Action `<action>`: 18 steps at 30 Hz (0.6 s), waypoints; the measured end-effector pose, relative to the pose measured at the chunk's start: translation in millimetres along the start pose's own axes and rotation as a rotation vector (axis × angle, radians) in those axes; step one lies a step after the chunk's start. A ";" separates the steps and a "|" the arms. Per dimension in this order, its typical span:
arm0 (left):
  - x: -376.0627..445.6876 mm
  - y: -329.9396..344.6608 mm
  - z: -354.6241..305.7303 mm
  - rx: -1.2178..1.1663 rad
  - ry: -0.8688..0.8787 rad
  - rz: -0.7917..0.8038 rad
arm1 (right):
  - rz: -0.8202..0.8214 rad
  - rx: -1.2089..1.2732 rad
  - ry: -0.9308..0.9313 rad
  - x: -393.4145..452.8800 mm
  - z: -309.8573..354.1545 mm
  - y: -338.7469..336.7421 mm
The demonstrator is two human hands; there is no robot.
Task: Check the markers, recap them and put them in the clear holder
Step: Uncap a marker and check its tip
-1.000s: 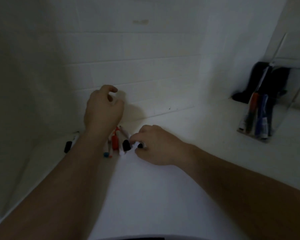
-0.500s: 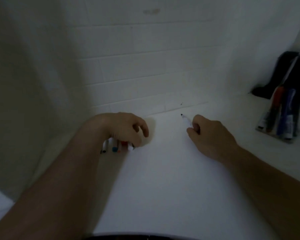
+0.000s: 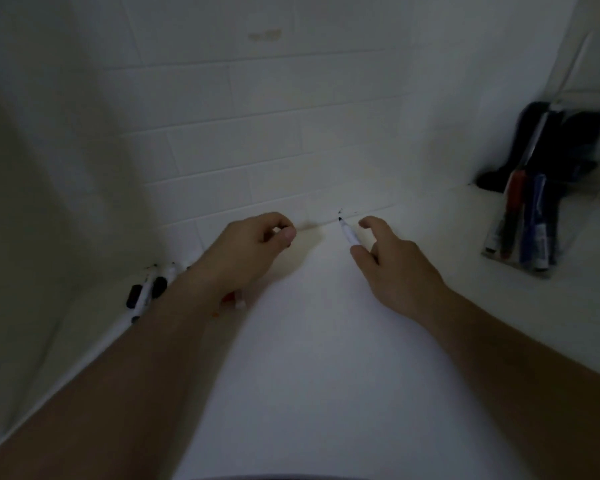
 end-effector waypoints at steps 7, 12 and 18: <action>-0.3 21.3 -2.0 -0.224 -0.035 -0.043 | -0.013 -0.025 -0.084 -3.1 9.1 -0.1; 6.6 29.2 -2.6 -0.269 0.002 -0.020 | -0.113 0.059 -0.078 2.3 5.4 -9.9; 5.6 27.9 -2.3 -0.307 0.019 -0.079 | -0.151 0.082 -0.196 -0.6 19.7 -14.9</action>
Point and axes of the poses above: each hand's wrist, its own x-axis towards the middle knuckle, its own y-axis out of the palm, z = x × y, the point moved 8 cm from there along x, towards the middle knuckle, and after that the axes turned 3 degrees about z, right-handed, at the moved point
